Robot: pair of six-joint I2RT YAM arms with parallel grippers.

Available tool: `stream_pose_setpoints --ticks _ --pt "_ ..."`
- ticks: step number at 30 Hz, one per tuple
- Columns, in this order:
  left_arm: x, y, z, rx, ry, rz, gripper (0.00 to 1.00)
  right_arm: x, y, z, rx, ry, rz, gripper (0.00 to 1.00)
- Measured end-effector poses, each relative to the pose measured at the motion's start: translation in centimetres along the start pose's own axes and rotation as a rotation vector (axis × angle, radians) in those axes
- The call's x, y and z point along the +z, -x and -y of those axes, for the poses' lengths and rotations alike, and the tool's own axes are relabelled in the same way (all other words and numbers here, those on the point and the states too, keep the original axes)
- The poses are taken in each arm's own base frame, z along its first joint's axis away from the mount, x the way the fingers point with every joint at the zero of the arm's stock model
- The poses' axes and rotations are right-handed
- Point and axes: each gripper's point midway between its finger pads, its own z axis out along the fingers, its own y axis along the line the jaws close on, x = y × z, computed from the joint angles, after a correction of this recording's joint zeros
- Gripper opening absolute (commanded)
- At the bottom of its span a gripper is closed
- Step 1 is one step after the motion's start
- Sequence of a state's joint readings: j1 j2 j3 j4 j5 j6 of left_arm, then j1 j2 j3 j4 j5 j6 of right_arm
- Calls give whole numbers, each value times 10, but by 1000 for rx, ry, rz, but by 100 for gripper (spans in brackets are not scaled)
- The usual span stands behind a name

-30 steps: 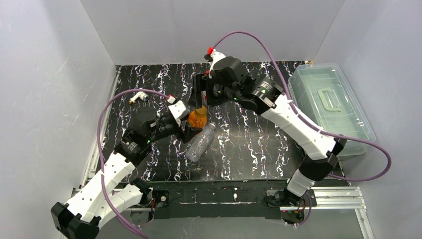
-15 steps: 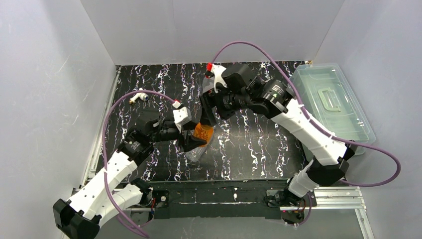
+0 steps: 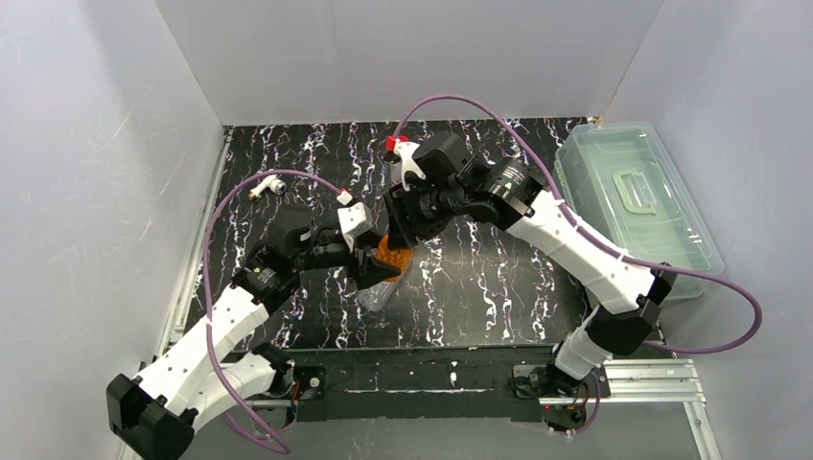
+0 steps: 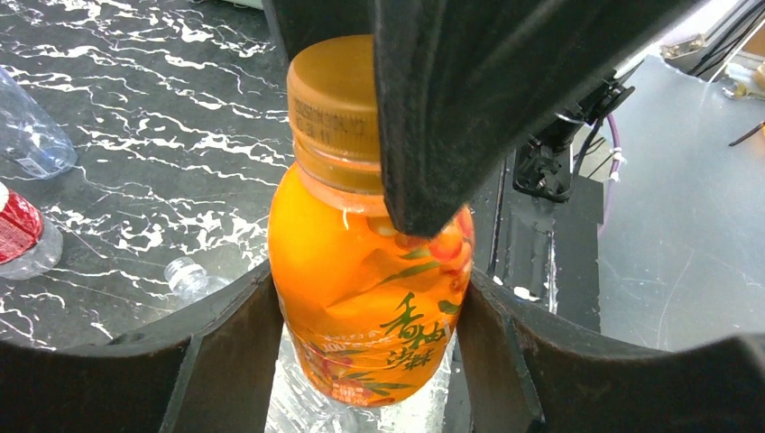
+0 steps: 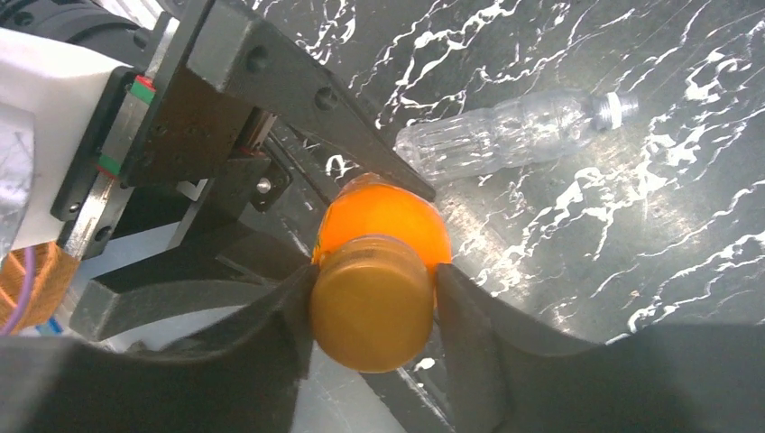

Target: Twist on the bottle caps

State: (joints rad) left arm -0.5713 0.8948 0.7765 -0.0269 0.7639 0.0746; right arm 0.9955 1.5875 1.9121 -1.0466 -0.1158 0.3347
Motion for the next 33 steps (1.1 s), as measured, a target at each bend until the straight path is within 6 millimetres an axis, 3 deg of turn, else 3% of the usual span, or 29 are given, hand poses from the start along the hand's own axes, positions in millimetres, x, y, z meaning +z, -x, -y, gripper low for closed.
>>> stream_pose_setpoints --ticks 2,4,5,7,13,18,22,27,30,33 --pt "1 -1 -2 -9 8 -4 0 1 2 0 1 -2 6 30" --pt "2 -2 -2 -14 7 -4 1 1 2 3 -5 -16 10 19" --pt "2 -2 -2 -17 8 -6 9 2 2 4 -7 -20 10 16" --pt "2 -3 -4 -22 17 -8 48 4 3 5 -3 -29 17 13" --pt "2 -10 -18 -60 103 -18 97 15 4 17 4 -79 47 9" --pt "-2 -11 -35 -97 214 -19 98 25 -2 82 77 -269 58 10" --pt "-10 -25 -56 -169 361 -59 98 31 -12 152 156 -455 85 11" --pt "-19 -46 -77 -275 522 -116 98 45 -27 225 235 -634 141 11" --pt "-25 -58 -86 -328 601 -147 98 58 -29 257 250 -715 178 11" --pt "-33 -67 -92 -381 676 -185 98 74 -20 273 238 -751 214 12"
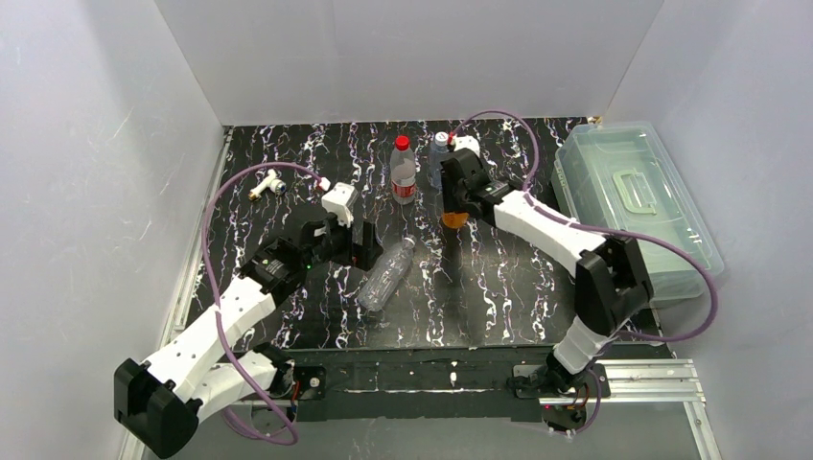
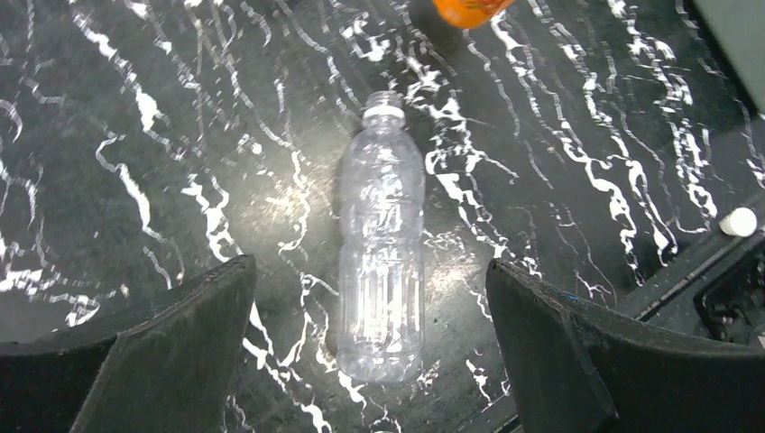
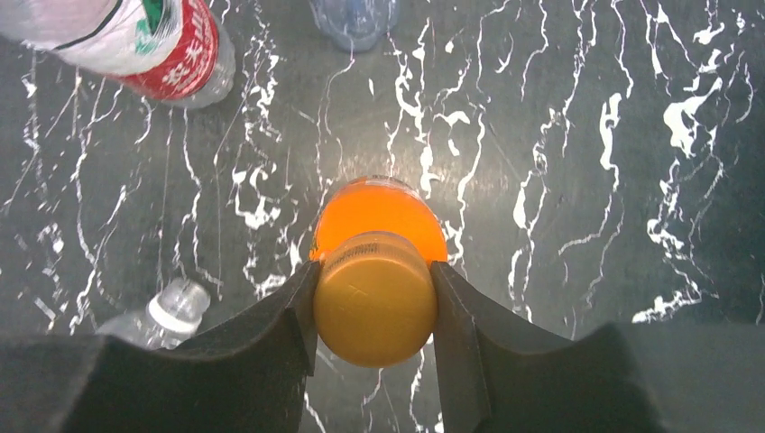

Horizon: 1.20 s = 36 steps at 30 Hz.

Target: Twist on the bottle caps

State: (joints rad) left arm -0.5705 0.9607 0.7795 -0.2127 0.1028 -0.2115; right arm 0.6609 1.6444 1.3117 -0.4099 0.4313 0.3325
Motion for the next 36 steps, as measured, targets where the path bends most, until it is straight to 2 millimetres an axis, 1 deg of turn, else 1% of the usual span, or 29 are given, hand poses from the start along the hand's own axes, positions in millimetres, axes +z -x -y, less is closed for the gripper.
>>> stream_pose_setpoints --ticks 3,5,8,11,14,15,16,18,23,25,26,31,34,36 --pt "0 -2 -9 -37 69 -40 98 21 -1 -2 -13 -18 4 16" --pt "0 -1 -13 -56 99 -58 98 31 -5 -3 -26 -26 -5 18" --pt "-2 -2 -16 -79 127 -70 98 41 -7 -3 -35 -35 -16 28" --pt "-4 -1 -18 -94 149 -83 98 43 -4 -1 -35 -37 -13 43" --pt "-6 4 -21 -104 174 -85 98 43 -4 0 -34 -38 -15 61" --pt "-7 5 -21 -106 179 -85 98 43 -4 0 -32 -36 -16 70" --pt "-7 7 -22 -106 189 -85 98 43 -4 0 -31 -37 -16 74" --pt "-8 7 -25 -105 204 -89 98 43 -5 1 -31 -36 -21 82" --pt "-12 6 -29 -102 233 -99 98 42 -5 0 -28 -30 -27 92" --pt "-13 7 -30 -100 240 -102 98 40 -1 -1 -23 -29 -27 97" --pt "-14 8 -31 -99 244 -102 98 38 2 -2 -20 -28 -25 98" --pt "-22 17 -31 -93 255 -87 98 24 23 -4 -4 -17 -2 98" --pt "-31 28 -30 -94 264 -67 98 1 41 -4 10 7 24 98" --pt "-37 38 -29 -92 273 -48 98 -20 56 -4 25 35 58 98"
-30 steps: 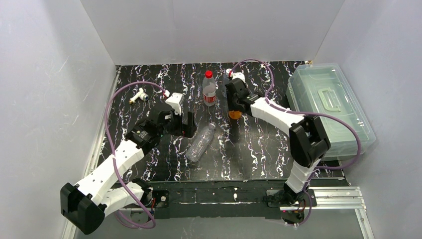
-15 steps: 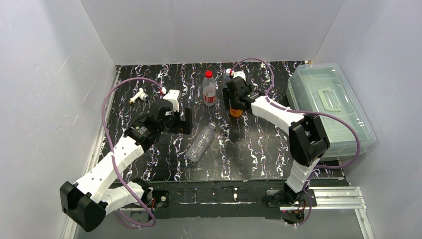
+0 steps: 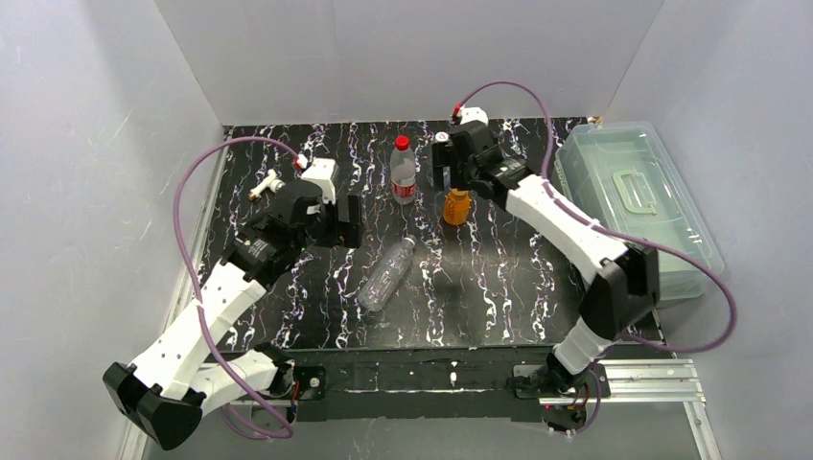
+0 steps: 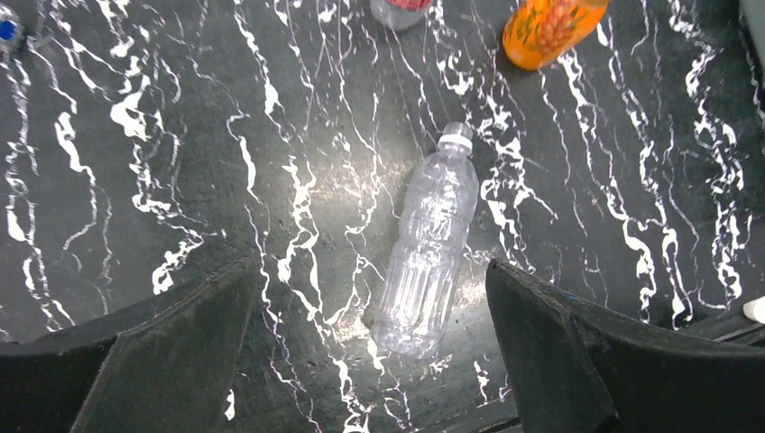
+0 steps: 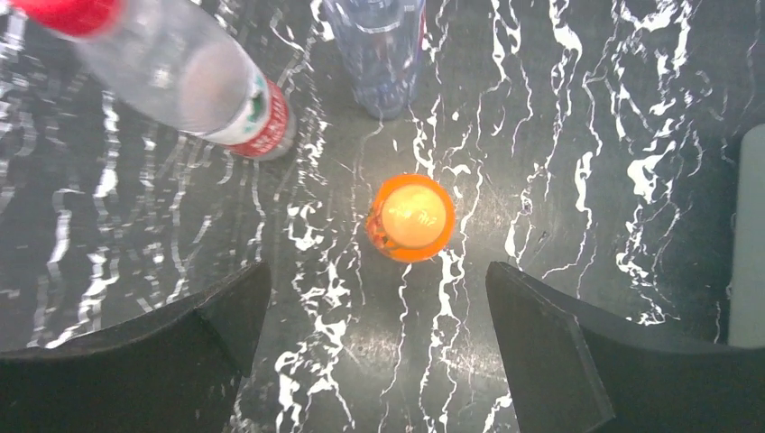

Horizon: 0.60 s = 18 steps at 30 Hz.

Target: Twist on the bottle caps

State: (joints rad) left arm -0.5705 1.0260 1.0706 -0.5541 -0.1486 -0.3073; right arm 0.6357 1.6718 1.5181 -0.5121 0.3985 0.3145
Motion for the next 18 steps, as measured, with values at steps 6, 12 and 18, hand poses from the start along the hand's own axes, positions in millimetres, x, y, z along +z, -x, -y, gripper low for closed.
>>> stream_pose_setpoints --ticks 6,12,18 --pt "-23 30 -5 -5 41 67 98 -80 47 3 59 109 159 98" --pt "-34 41 -12 6 79 92 98 -140 68 8 107 207 285 98" --pt "-35 39 -18 20 106 85 98 -139 54 4 109 240 252 98"
